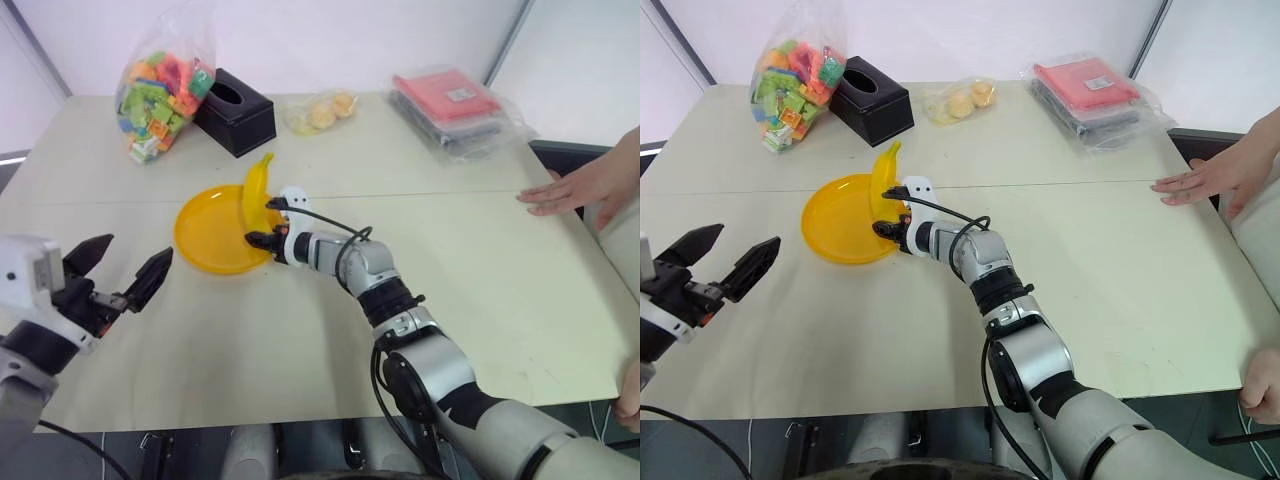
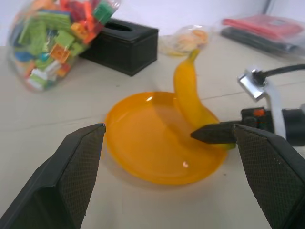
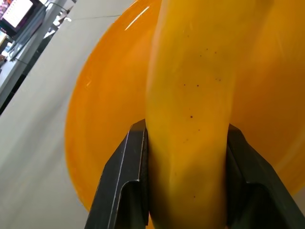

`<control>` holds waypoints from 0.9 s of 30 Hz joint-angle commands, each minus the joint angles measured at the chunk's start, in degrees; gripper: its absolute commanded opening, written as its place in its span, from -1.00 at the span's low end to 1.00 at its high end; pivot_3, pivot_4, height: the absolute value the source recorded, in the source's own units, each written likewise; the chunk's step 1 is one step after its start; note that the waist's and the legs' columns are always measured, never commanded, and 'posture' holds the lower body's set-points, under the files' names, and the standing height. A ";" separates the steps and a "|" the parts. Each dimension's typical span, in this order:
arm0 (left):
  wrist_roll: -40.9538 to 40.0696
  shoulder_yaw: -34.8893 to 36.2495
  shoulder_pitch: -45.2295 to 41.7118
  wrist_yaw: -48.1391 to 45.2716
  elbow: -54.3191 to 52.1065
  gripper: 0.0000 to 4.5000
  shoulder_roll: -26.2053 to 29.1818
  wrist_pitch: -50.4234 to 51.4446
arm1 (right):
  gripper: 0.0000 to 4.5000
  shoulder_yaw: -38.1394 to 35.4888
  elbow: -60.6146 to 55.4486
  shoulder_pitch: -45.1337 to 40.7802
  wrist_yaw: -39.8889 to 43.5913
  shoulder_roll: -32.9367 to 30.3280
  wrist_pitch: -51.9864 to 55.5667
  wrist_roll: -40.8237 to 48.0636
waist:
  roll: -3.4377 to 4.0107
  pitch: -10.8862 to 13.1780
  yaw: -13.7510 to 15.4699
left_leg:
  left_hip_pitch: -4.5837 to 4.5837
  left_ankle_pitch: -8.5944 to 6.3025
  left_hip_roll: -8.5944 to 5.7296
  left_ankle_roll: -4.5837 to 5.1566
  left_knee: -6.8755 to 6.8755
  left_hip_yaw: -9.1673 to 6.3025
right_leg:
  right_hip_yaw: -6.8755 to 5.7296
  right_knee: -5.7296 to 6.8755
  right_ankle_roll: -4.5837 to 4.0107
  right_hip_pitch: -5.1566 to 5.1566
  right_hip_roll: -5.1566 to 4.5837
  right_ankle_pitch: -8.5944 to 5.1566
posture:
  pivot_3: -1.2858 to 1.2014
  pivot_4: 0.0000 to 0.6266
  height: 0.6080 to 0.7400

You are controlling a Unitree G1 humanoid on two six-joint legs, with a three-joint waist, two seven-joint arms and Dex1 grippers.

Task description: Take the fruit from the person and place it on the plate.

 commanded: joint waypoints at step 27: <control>-1.03 -2.99 -0.62 -3.69 -1.19 1.00 2.03 -2.69 | 0.98 -3.97 -31.13 3.24 13.77 -14.14 16.91 8.21 | 0.02 0.01 -0.46 | -0.05 0.00 -0.02 0.00 -0.07 -0.04 | -0.03 -0.11 -0.01 0.00 -0.09 0.00 | 0.03 -0.52 1.00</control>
